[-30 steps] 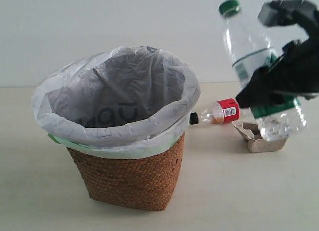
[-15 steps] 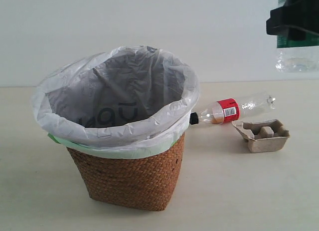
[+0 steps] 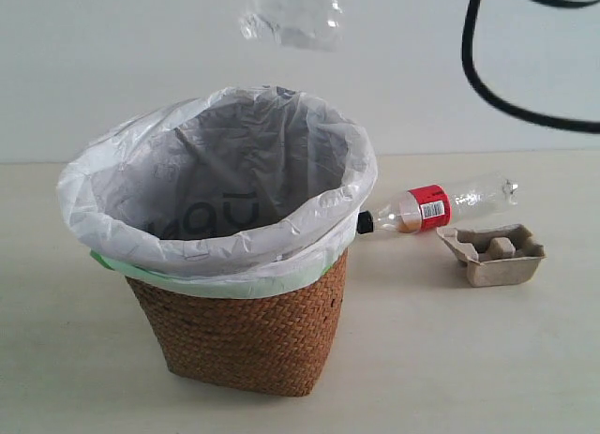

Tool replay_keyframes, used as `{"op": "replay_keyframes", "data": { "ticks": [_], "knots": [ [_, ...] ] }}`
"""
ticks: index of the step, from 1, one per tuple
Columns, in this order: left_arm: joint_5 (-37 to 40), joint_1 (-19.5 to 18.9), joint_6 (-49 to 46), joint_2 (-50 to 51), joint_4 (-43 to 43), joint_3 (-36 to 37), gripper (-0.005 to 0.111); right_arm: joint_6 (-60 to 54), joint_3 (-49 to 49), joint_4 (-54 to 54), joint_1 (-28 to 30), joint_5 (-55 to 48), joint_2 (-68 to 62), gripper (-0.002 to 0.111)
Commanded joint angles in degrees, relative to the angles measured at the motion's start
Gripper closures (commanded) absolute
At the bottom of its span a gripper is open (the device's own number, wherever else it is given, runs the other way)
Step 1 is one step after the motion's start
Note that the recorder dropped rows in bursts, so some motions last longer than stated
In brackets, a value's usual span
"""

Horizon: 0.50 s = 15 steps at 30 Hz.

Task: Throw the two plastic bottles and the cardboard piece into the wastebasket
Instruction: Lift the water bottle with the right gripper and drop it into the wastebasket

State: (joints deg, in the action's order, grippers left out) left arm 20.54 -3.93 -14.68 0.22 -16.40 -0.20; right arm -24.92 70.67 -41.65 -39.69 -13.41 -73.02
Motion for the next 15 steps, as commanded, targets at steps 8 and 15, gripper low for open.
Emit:
{"op": "replay_keyframes", "data": {
  "ticks": [8, 15],
  "knots": [
    [0.04, -0.16, -0.26, -0.22, 0.17, 0.2, 0.103, -0.49, -8.44, 3.98, 18.59, -1.42, 1.63, 0.108],
    [0.04, -0.16, -0.26, -0.22, 0.17, 0.2, 0.103, -0.73, -13.24, 9.86, 40.35, -7.06, 1.73, 0.108]
  ]
}}
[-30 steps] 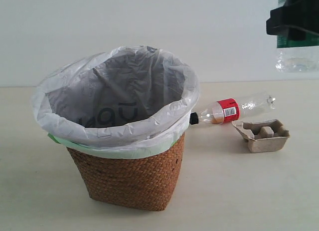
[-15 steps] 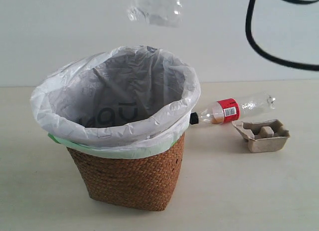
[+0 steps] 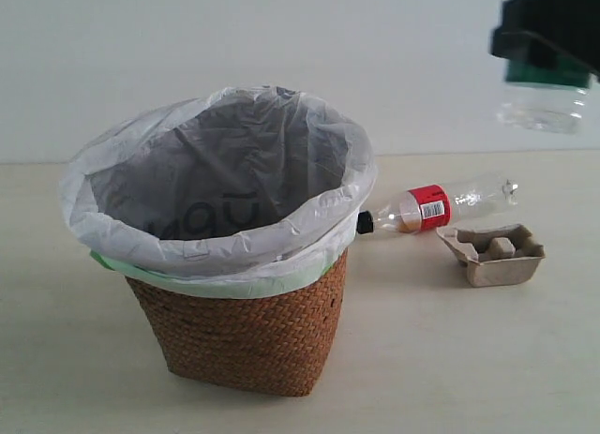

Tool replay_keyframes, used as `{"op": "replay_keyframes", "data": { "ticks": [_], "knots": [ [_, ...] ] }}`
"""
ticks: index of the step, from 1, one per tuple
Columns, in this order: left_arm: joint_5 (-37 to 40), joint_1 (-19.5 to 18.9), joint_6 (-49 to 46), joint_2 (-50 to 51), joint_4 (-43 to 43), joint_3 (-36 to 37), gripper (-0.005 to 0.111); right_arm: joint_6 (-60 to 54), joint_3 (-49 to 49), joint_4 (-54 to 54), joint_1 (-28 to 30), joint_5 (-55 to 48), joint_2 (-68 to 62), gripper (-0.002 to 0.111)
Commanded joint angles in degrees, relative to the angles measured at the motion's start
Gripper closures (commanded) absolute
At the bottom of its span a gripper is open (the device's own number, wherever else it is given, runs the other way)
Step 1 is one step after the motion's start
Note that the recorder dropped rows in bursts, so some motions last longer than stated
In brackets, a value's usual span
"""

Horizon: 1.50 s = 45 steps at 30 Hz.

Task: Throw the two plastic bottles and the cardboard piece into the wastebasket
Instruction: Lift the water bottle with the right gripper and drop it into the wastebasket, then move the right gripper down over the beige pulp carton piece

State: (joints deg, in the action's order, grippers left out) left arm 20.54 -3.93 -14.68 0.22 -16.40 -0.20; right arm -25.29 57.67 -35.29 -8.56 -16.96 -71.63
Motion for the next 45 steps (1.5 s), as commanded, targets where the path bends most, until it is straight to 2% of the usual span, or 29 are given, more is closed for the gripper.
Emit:
{"op": "replay_keyframes", "data": {
  "ticks": [1, 4, 7, 9, 10, 11, 12, 13, 14, 15, 16, 17, 18, 23, 26, 29, 34, 39, 45],
  "knots": [
    [0.04, -0.16, -0.26, -0.22, 0.17, 0.2, 0.103, -0.36, -0.12, 5.13, 11.23, -4.47, 0.61, 0.108],
    [0.04, -0.16, -0.26, -0.22, 0.17, 0.2, 0.103, -0.36, 0.15, 10.03, 14.15, -6.42, 0.86, 0.108],
    [0.04, -0.16, -0.26, -0.22, 0.17, 0.2, 0.103, -0.36, 0.15, 9.84, 13.44, -6.82, 0.86, 0.108],
    [0.04, -0.16, -0.26, -0.22, 0.17, 0.2, 0.103, -0.36, 0.15, 7.75, 8.54, -5.45, 0.71, 0.108],
    [0.04, -0.16, -0.26, -0.22, 0.17, 0.2, 0.103, -0.63, 0.39, 5.05, 2.99, -3.88, 0.0, 0.108],
    [0.04, -0.16, -0.26, -0.22, 0.17, 0.2, 0.103, -0.92, 0.89, 3.52, 0.27, -3.4, -0.52, 0.108],
    [0.04, -0.16, -0.26, -0.22, 0.17, 0.2, 0.103, -1.31, 3.04, -0.05, -7.51, -2.0, -2.24, 0.104],
    [0.04, -0.16, -0.26, -0.22, 0.17, 0.2, 0.103, -1.3, 4.74, -0.73, -10.8, -0.95, -3.08, 0.1],
    [0.04, -0.16, -0.26, -0.22, 0.17, 0.2, 0.103, -1.02, 9.5, -1.86, -18.53, 1.56, -5.34, 0.083],
    [0.04, -0.16, -0.26, -0.22, 0.17, 0.2, 0.103, -0.03, 12.2, -2.0, -21.67, 2.66, -6.37, 0.067],
    [0.04, -0.16, -0.26, -0.22, 0.17, 0.2, 0.103, 3.77, 16.46, -2.0, -25.42, 6.45, -7.85, 0.034],
    [0.04, -0.16, -0.26, -0.22, 0.17, 0.2, 0.103, 11.87, 20.02, -2.04, -26.98, 7.44, -8.4, 0.018],
    [0.04, -0.16, -0.26, -0.22, 0.17, 0.2, 0.103, 14.55, 21.53, -1.88, -26.96, 6.25, -8.4, 0.018],
    [0.04, -0.16, -0.26, -0.22, 0.17, 0.2, 0.103, 21.18, 23.64, 2.25, -18.07, -6.87, -8.2, 0.044],
    [0.04, -0.16, -0.26, -0.22, 0.17, 0.2, 0.103, 25.29, 23.64, 13.36, -7.6, -20.92, -8.32, 0.042],
    [0.04, -0.16, -0.26, -0.22, 0.17, 0.2, 0.103, 26.37, 23.64, 21.37, -2.7, -27.28, -8.32, 0.042],
    [0.04, -0.16, -0.26, -0.22, 0.17, 0.2, 0.103, 26.37, 23.64, 26.48, 1.22, -33.76, -9.11, 0.042],
    [0.04, -0.16, -0.26, -0.22, 0.17, 0.2, 0.103, 26.51, 23.42, 27.23, 1.67, -39.58, -13.79, 0.042],
    [0.04, -0.16, -0.26, -0.22, 0.17, 0.2, 0.103, 27.41, 19.19, 28.57, 1.67, -34.83, -21.12, 0.042]
  ]
}}
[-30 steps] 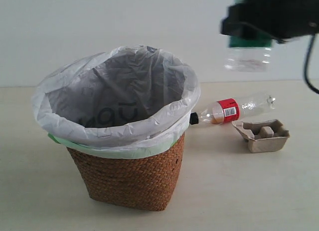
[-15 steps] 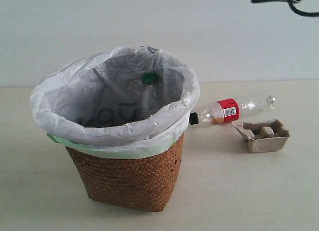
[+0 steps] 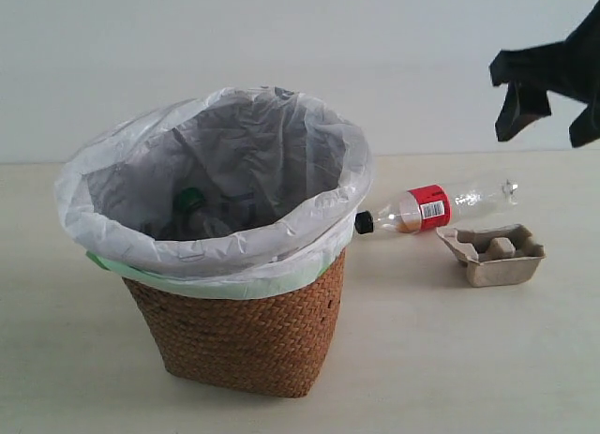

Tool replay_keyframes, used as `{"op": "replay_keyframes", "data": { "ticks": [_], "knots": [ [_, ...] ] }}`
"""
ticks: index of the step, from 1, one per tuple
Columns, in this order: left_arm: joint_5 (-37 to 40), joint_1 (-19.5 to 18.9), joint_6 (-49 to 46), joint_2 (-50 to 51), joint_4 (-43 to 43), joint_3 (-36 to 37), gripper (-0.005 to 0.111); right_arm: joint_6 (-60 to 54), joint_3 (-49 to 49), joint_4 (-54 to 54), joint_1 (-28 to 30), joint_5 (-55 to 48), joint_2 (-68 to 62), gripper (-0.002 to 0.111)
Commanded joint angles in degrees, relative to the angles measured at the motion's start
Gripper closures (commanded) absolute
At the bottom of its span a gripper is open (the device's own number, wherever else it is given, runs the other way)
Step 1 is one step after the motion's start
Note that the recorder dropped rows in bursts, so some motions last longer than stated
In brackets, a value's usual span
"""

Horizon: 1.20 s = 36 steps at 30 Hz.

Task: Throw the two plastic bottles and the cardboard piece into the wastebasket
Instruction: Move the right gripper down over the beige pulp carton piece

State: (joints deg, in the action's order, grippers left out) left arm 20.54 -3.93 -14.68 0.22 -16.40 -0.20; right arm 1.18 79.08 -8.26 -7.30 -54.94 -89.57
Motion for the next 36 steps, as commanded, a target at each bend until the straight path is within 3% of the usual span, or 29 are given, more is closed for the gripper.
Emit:
{"op": "replay_keyframes", "data": {
  "ticks": [1, 6, 9, 11, 16, 23, 27, 32, 36],
  "knots": [
    [0.04, -0.16, -0.26, -0.22, 0.17, 0.2, 0.103, 1.67, -2.61, 2.3, 0.41, 3.9, -4.35, 0.042],
    [0.04, -0.16, -0.26, -0.22, 0.17, 0.2, 0.103, 4.62, -3.76, 7.02, 0.41, 5.82, -11.52, 0.042],
    [0.04, -0.16, -0.26, -0.22, 0.17, 0.2, 0.103, 5.03, -3.76, 10.1, 0.99, 7.63, -15.11, 0.059],
    [0.04, -0.16, -0.26, -0.22, 0.17, 0.2, 0.103, 4.19, -3.76, 9.99, 0.98, 8.46, -16.53, 0.063],
    [0.04, -0.16, -0.26, -0.22, 0.17, 0.2, 0.103, -4.3, -3.76, -2.07, 0.88, 12.26, -17.1, 0.063],
    [0.04, -0.16, -0.26, -0.22, 0.17, 0.2, 0.103, 1.48, -3.76, 8.26, 1.0, 14.62, -17.1, 0.061],
    [0.04, -0.16, -0.26, -0.22, 0.17, 0.2, 0.103, 1.22, -3.66, 9.37, 1.1, 14.62, -17.95, 0.04],
    [0.04, -0.16, -0.26, -0.22, 0.17, 0.2, 0.103, 1.44, -3.66, 10.11, 1.1, 15.17, -21.0, 0.055],
    [0.04, -0.16, -0.26, -0.22, 0.17, 0.2, 0.103, 1.44, -3.66, 10.28, 1.1, 17.11, -23.26, 0.044]
  ]
}}
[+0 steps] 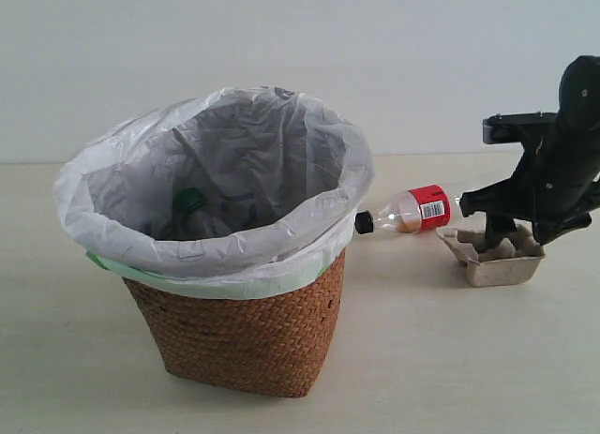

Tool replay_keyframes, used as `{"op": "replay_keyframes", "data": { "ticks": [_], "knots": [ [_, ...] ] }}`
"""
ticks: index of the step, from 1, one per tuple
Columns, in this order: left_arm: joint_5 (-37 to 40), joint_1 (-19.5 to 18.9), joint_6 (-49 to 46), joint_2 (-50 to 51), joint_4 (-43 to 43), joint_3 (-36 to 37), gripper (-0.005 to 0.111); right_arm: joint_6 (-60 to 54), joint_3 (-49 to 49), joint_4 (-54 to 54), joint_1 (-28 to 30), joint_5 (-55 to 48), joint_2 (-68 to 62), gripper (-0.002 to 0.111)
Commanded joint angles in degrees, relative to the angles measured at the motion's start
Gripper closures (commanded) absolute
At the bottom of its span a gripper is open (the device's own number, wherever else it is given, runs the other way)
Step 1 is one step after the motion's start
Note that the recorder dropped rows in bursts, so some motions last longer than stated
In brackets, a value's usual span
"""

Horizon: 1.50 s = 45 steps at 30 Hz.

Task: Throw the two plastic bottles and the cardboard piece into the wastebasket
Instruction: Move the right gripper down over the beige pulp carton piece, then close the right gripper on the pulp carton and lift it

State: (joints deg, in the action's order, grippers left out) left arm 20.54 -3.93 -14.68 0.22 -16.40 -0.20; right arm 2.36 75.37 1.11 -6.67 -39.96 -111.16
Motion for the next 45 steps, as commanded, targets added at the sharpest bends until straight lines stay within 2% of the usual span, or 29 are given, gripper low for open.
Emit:
{"op": "replay_keyframes", "data": {
  "ticks": [1, 32, 45],
  "knots": [
    [0.04, -0.16, -0.26, -0.22, 0.17, 0.2, 0.103, 0.26, 0.06, 0.92, 0.47, 2.53, -1.98, 0.041],
    [0.04, -0.16, -0.26, -0.22, 0.17, 0.2, 0.103, 3.19, 0.26, 5.27, 0.96, 3.78, 0.5, 0.039],
    [0.04, -0.16, -0.26, -0.22, 0.17, 0.2, 0.103, 1.48, 0.26, 2.45, 2.46, 4.66, -2.28, 0.039]
  ]
}}
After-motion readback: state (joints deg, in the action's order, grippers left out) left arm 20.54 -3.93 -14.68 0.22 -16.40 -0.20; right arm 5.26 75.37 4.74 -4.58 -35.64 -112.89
